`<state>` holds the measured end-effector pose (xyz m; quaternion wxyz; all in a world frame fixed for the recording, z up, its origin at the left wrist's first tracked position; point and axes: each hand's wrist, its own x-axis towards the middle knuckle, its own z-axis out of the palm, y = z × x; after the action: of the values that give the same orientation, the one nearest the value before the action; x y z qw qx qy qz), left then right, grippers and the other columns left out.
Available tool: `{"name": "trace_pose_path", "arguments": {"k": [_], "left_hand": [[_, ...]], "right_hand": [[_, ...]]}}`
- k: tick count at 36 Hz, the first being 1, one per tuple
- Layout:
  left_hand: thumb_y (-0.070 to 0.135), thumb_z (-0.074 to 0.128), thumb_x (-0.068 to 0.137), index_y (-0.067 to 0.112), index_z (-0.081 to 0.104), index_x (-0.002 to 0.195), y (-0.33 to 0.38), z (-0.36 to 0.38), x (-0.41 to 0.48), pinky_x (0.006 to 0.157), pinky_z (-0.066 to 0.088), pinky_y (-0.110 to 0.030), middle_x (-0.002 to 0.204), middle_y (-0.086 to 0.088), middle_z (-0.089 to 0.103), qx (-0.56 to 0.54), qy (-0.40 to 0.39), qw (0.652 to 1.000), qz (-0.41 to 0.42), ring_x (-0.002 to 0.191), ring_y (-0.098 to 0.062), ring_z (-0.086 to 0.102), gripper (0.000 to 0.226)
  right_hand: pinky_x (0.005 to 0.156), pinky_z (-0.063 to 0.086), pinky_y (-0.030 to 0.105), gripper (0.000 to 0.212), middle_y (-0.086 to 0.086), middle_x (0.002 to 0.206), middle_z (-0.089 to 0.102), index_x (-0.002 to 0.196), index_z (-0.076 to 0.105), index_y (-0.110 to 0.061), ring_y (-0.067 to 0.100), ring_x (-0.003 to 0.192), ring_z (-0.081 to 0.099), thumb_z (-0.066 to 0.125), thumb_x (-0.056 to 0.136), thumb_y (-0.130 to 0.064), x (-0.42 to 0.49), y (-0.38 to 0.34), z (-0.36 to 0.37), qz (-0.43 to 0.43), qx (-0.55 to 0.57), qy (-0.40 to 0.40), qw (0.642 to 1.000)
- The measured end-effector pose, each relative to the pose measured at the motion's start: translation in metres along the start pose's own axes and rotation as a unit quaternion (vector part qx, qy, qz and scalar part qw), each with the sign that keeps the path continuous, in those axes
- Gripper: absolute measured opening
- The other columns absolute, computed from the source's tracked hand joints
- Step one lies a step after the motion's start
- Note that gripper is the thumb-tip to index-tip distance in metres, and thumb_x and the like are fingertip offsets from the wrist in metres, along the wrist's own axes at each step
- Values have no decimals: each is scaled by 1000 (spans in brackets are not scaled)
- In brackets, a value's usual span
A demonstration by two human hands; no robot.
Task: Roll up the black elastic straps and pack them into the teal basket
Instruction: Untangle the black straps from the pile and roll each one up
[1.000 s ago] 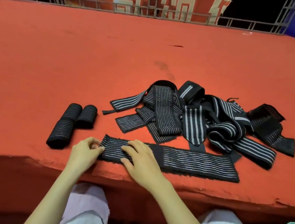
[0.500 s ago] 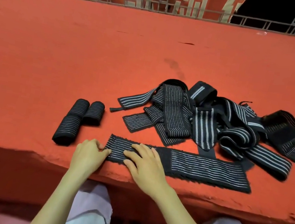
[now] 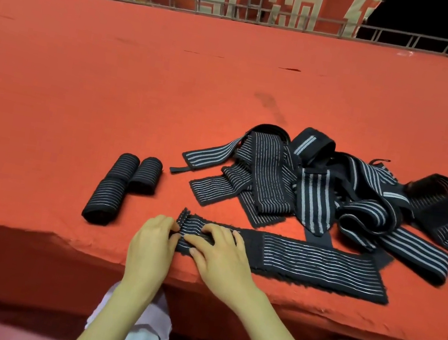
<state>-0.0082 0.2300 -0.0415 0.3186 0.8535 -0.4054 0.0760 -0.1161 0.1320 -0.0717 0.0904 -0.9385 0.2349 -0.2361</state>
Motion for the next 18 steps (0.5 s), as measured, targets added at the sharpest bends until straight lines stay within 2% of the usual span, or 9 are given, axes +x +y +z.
{"name": "trace_pose_path", "arguments": {"k": [4, 7, 9, 12, 14, 15, 16, 18], "left_hand": [[11, 73, 79, 10, 68, 77, 2, 3, -1, 65, 42, -32, 79, -2, 65, -23, -13, 1000, -4, 77, -26, 62, 5], [12, 68, 84, 9, 73, 82, 3, 2, 1, 76, 44, -31, 89, -1, 71, -67, -39, 996, -34, 86, -24, 65, 6], [9, 67, 84, 9, 75, 89, 3, -3, 5, 80, 40, -20, 94, -1, 73, -98, -62, 992, -56, 89, -18, 65, 9], [4, 70, 81, 14, 75, 88, 0, -9, 8, 65, 37, -3, 75, 8, 70, -146, -99, 980, -95, 66, 5, 59, 13], [4, 74, 76, 19, 72, 83, -1, -9, 9, 58, 37, -5, 65, 11, 63, -166, -87, 975, -116, 57, 3, 55, 17], [5, 76, 75, 20, 69, 84, -2, -7, 9, 57, 37, -8, 66, 8, 61, -166, -78, 975, -124, 57, 0, 54, 19], [6, 77, 74, 19, 67, 86, -4, -4, 10, 58, 37, -12, 73, 4, 60, -159, -68, 976, -130, 60, -3, 53, 21], [14, 78, 74, 17, 65, 94, -8, 2, 11, 71, 41, -24, 88, 0, 60, -132, -61, 979, -143, 72, -13, 57, 24]], "right_hand": [[88, 49, 40, 29, -7, 101, 59, 99, 67, -37, 14, 101, 56, 44, 84, -44, 0, 4, -5, 14, 27, 4, 1000], [87, 47, 37, 31, -4, 102, 58, 97, 67, -32, 16, 101, 55, 43, 84, -45, -2, 11, -11, 33, 45, -7, 998], [92, 42, 37, 37, -3, 108, 57, 101, 67, -31, 18, 106, 54, 39, 85, -49, -5, 17, -17, 46, 60, -26, 997], [100, 34, 33, 42, -5, 115, 54, 107, 66, -31, 17, 112, 50, 35, 87, -52, -8, 27, -24, 54, 63, -46, 995], [104, 28, 29, 42, -7, 120, 52, 113, 65, -32, 16, 117, 46, 36, 89, -51, -11, 31, -28, 57, 63, -67, 994], [105, 25, 27, 44, -7, 123, 51, 114, 64, -32, 15, 119, 45, 35, 89, -52, -12, 32, -29, 57, 67, -71, 994], [106, 23, 25, 47, -7, 124, 51, 115, 64, -32, 15, 120, 44, 32, 89, -54, -14, 32, -29, 56, 72, -69, 993], [106, 21, 22, 52, -8, 125, 50, 116, 64, -32, 14, 122, 43, 27, 87, -56, -15, 31, -30, 58, 81, -71, 993]]}}
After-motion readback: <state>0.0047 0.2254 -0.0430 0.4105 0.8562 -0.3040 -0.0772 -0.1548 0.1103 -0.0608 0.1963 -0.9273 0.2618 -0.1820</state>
